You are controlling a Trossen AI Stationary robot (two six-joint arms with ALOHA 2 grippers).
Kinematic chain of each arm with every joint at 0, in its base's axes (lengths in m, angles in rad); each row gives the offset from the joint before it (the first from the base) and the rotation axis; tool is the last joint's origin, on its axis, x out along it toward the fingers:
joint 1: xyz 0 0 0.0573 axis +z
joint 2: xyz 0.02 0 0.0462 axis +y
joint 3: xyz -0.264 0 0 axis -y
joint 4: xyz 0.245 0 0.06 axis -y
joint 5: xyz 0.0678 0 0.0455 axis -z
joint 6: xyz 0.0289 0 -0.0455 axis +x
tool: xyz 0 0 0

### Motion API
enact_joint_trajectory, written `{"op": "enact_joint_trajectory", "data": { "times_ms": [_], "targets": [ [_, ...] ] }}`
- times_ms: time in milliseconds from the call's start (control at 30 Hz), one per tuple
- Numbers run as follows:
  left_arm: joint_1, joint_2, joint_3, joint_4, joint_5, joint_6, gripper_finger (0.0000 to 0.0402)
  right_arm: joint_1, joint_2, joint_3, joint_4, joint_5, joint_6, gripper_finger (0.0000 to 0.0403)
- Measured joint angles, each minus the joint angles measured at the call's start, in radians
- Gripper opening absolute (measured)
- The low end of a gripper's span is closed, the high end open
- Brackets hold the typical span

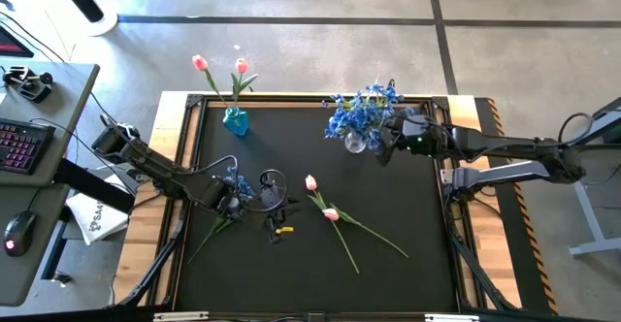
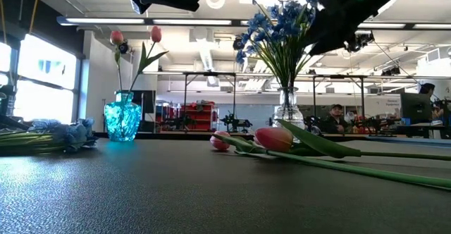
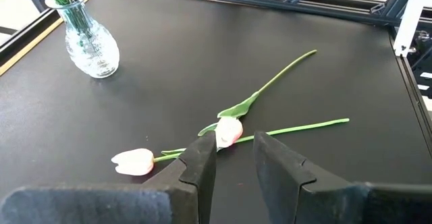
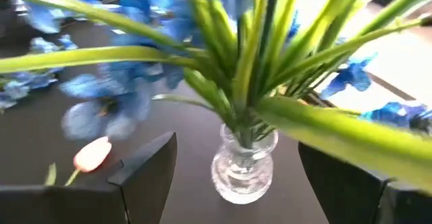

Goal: Sort flowers into vase by color
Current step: Put the left pink flower into the blue vase

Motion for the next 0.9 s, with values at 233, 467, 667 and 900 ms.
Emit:
{"op": "enact_joint_trajectory", "data": {
  "times_ms": [233,467,667,900],
  "targets": [
    [0.000,0.000,0.000,0.000,0.000,-0.001,0.0090,-0.006,-0.039,0.000,0.001,0.113,0.049,0.0307],
    [0.000,0.000,0.000,-0.001,0.000,-0.001,0.0090,0.006,-0.056,0.000,-0.077,-0.054,0.068,0.0307],
    [0.000,0.000,0.000,-0.013,-0.001,-0.003,0.0090,0.100,-0.102,0.000,-0.281,-0.002,0.226,0.0307],
    [0.000,0.000,0.000,-0.072,-0.031,-0.099,0.0090,0.352,-0.102,-0.051,-0.313,0.117,0.381,0.0307]
  ]
}}
